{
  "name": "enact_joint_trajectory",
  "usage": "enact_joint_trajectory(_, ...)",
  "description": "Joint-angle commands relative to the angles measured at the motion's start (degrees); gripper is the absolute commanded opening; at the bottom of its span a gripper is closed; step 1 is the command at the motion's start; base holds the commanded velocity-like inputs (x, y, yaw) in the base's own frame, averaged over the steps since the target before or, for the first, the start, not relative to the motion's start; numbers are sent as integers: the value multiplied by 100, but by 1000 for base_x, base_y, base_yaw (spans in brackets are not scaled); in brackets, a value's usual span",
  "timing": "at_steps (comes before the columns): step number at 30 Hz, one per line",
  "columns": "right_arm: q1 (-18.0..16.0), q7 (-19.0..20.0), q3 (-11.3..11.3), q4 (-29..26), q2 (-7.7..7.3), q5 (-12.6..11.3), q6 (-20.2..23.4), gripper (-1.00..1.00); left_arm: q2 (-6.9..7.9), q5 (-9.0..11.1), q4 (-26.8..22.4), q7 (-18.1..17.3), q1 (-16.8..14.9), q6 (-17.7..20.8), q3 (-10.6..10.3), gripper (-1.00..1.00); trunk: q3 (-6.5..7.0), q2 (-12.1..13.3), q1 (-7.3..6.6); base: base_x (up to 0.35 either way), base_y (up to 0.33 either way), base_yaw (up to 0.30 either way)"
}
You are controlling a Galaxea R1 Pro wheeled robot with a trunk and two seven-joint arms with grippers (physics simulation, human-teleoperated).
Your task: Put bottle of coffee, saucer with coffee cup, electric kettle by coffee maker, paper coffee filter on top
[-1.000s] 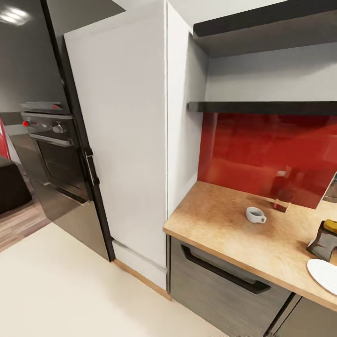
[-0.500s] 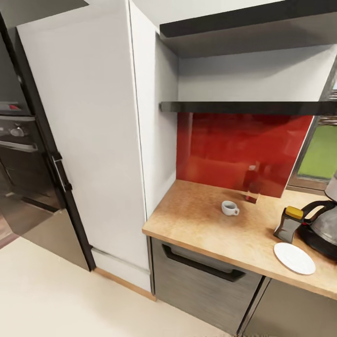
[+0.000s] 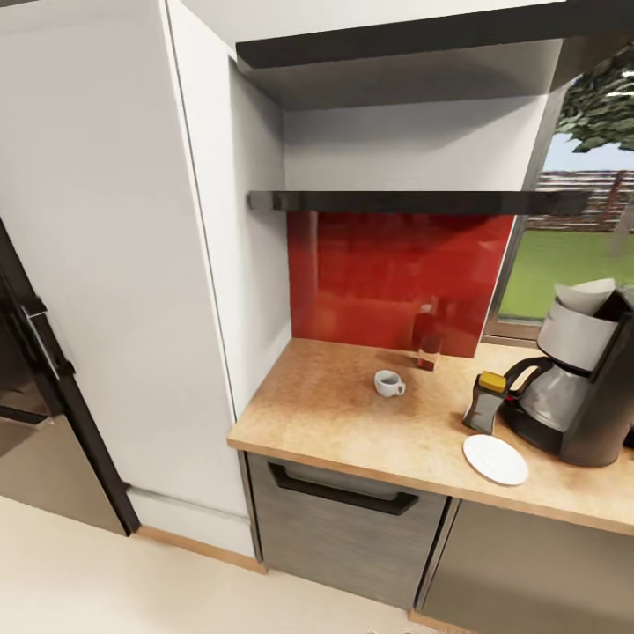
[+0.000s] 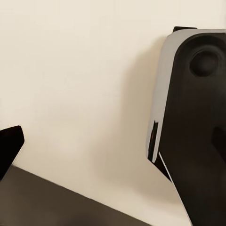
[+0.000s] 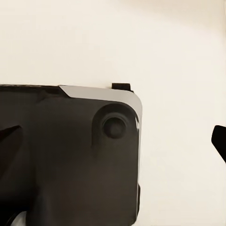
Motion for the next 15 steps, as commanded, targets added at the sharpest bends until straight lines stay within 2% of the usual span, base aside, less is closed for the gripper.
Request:
enact_joint_trajectory(1,-4,19,-27,7,-2,31,-21,100,-5,-59,-7,18,3,-5,43,100,-6,-5,1,0,0,-300)
enact_joint_trajectory(15,-3,19,-27,-3,-2,30,-39,100,-16,-62,125,54,3,25,42,100,-6,-5,1,0,0,-300)
